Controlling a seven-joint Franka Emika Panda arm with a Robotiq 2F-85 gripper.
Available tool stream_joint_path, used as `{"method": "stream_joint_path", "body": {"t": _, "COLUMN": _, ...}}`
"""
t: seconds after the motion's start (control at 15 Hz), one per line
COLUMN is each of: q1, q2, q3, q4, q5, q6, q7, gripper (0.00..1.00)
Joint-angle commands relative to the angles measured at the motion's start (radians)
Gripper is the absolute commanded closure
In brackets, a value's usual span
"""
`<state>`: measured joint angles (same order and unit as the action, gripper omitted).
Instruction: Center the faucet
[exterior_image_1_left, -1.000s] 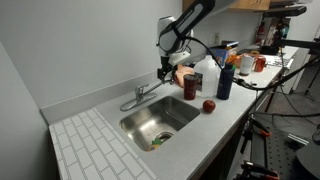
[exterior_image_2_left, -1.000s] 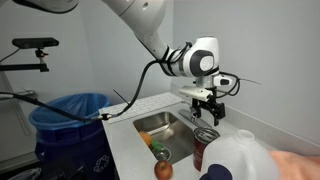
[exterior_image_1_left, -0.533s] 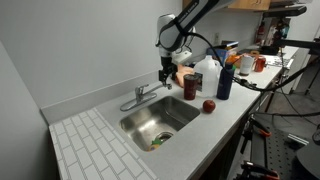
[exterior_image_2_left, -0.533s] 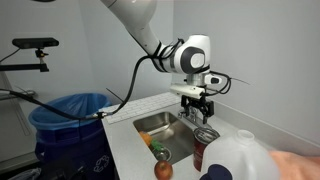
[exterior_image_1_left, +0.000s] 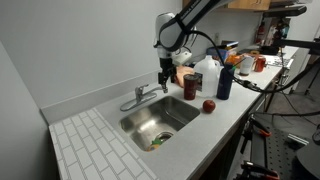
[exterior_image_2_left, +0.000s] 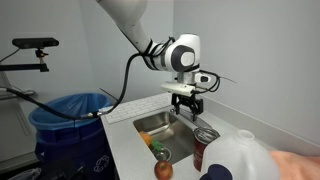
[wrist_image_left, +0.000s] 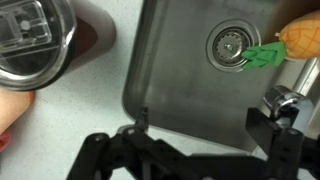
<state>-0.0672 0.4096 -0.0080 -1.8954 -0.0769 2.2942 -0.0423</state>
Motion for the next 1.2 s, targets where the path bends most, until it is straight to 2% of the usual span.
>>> {"method": "stream_joint_path", "body": {"t": 0.0, "q1": 0.031, "q2": -0.036, "q3": 0.016, "q4": -0.043, "q5": 0.026, "q6": 0.004, "q7": 0.006, "gripper": 0.00}}
{"method": "stream_joint_path", "body": {"t": 0.4, "q1": 0.052, "q2": -0.031, "q3": 0.019, "q4": -0.029, "q5": 0.033, "q6": 0.004, "q7": 0.034, "gripper": 0.00}}
{"method": "stream_joint_path", "body": {"t": 1.13, "q1": 0.051, "q2": -0.038, "q3": 0.019, "q4": -0.025, "q5": 0.044, "q6": 0.003, "q7": 0.045, "gripper": 0.00}}
